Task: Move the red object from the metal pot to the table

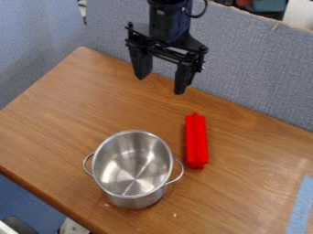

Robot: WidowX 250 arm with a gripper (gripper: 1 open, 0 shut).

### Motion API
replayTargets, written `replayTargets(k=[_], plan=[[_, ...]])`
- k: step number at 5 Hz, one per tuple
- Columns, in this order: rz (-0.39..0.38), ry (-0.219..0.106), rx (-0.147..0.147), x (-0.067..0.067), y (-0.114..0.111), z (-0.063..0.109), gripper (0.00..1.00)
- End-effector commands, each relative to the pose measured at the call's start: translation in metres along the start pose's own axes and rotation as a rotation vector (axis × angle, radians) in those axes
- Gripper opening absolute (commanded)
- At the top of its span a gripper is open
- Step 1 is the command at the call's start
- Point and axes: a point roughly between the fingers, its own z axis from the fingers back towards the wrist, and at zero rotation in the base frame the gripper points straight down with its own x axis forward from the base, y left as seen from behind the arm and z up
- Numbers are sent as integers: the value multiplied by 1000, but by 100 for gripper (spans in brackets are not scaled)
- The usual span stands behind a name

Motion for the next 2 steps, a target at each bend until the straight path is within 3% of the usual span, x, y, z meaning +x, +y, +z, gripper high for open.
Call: replayTargets(k=[1,2], plan=[[95,14,-7,5,8,-1,100],[74,-4,-25,4,12,-32,100]])
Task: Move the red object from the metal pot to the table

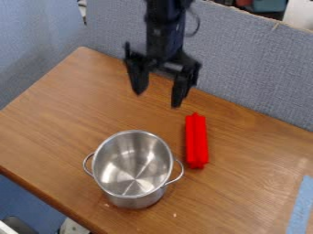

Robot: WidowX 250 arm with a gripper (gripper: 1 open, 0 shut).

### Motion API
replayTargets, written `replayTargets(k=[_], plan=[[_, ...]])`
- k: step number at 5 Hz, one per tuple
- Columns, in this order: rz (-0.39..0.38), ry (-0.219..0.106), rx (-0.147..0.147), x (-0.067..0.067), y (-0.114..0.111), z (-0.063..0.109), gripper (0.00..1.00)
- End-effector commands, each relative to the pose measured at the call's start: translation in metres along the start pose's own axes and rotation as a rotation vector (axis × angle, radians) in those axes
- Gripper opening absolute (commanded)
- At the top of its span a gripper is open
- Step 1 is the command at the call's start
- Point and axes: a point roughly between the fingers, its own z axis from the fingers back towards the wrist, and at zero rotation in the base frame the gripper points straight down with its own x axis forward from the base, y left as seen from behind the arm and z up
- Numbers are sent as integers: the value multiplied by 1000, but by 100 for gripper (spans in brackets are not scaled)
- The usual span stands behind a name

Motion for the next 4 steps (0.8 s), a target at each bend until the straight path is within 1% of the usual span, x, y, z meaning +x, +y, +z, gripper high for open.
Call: replayTargets(k=[1,2,3,4], plan=[[-59,-43,-12,6,0,-16,100],[-158,-47,-29,8,-26,-27,100],[-242,-31,-42,19,-49,-44,100],[-292,-31,-51,17,-62,-22,100]])
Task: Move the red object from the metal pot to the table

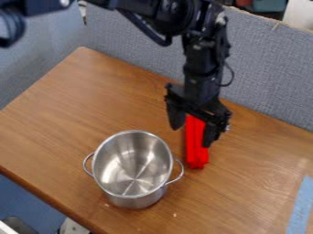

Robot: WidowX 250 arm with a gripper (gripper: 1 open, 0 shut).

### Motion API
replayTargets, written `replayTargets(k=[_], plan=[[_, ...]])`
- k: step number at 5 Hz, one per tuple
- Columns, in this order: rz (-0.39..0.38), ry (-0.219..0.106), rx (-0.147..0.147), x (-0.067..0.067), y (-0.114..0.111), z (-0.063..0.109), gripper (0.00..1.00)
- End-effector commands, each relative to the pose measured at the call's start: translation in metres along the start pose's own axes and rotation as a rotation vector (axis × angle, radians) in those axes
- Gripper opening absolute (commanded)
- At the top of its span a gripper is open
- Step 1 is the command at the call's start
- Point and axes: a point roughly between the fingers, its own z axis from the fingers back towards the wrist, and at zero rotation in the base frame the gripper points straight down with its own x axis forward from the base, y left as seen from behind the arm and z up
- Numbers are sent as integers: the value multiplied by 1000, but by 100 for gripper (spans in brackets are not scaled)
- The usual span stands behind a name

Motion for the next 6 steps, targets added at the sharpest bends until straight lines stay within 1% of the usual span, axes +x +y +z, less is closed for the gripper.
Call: replayTargets(k=[1,2,3,4,5,6], plan=[[-59,-111,3,-1,-11,49,100],[-25,-104,-14,5,-9,51,100],[32,-101,-25,4,-3,57,100],[70,-82,-31,3,1,61,100],[235,-87,-41,0,22,25,100],[384,-131,-54,1,41,-4,100]])
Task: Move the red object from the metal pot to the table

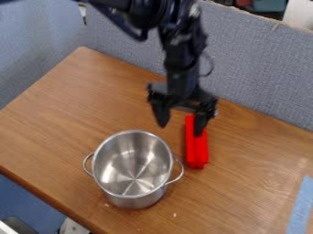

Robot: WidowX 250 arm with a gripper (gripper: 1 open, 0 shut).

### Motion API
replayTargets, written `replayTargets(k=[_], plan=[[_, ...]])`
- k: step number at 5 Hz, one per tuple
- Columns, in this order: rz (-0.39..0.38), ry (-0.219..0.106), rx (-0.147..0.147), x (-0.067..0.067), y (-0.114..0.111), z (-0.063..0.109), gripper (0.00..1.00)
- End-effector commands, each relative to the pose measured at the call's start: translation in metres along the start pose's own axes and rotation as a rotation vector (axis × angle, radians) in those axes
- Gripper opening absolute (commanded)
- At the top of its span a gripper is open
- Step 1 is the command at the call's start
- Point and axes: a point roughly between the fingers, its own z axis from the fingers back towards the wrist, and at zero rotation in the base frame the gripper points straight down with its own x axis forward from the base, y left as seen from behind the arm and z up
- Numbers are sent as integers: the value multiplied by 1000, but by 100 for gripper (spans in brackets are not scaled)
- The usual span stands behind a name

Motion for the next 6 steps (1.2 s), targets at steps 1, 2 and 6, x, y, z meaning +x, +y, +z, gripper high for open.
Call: replayTargets(k=[1,2,6], plan=[[108,-43,-3,23,-18,-4,100],[186,-43,9,41,-44,-18,100],[56,-7,134,43,28,-27,100]])
